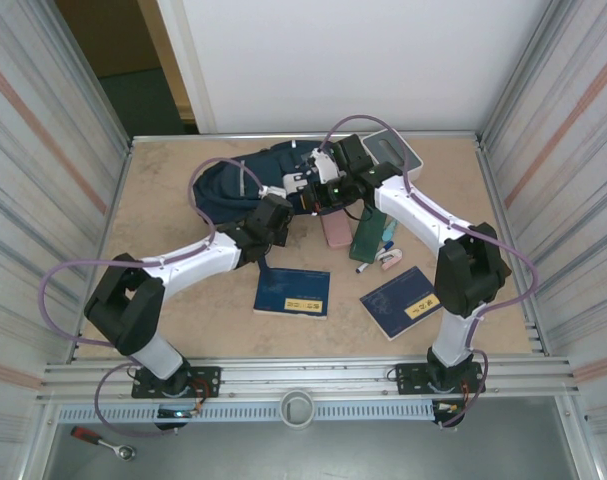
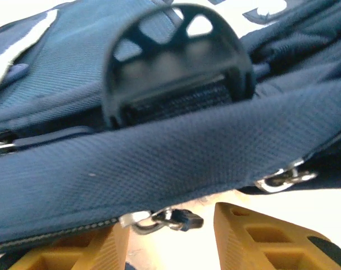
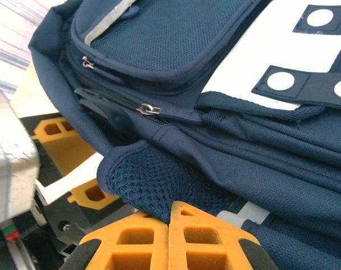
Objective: Pack the student bag
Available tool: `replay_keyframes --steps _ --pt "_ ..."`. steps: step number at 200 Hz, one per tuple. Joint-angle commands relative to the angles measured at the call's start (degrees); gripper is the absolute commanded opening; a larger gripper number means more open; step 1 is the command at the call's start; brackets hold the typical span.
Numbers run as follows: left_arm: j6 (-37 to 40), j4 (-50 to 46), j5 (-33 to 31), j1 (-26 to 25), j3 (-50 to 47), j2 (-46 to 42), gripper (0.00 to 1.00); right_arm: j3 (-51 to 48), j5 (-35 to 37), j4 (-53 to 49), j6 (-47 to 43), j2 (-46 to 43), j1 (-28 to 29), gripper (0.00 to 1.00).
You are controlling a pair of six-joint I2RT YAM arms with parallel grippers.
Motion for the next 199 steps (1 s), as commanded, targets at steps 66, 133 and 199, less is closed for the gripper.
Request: replay_keyframes --steps 66,133,199 --pt "0.8 -2.0 -8.1 0.0 4.0 1.7 0.20 1.5 -2.3 1.3 0.6 -0.2 -0.8 0.00" --pt "2.0 -1.7 -7.8 0.2 3.4 1.3 0.05 1.7 -2.7 1.3 0.4 -0.6 -1.2 0.00" --pt "3.7 1.1 0.2 3.6 -1.6 -4.8 0.00 -0.3 0.1 0.3 -1.0 -1.5 -2.7 0.00"
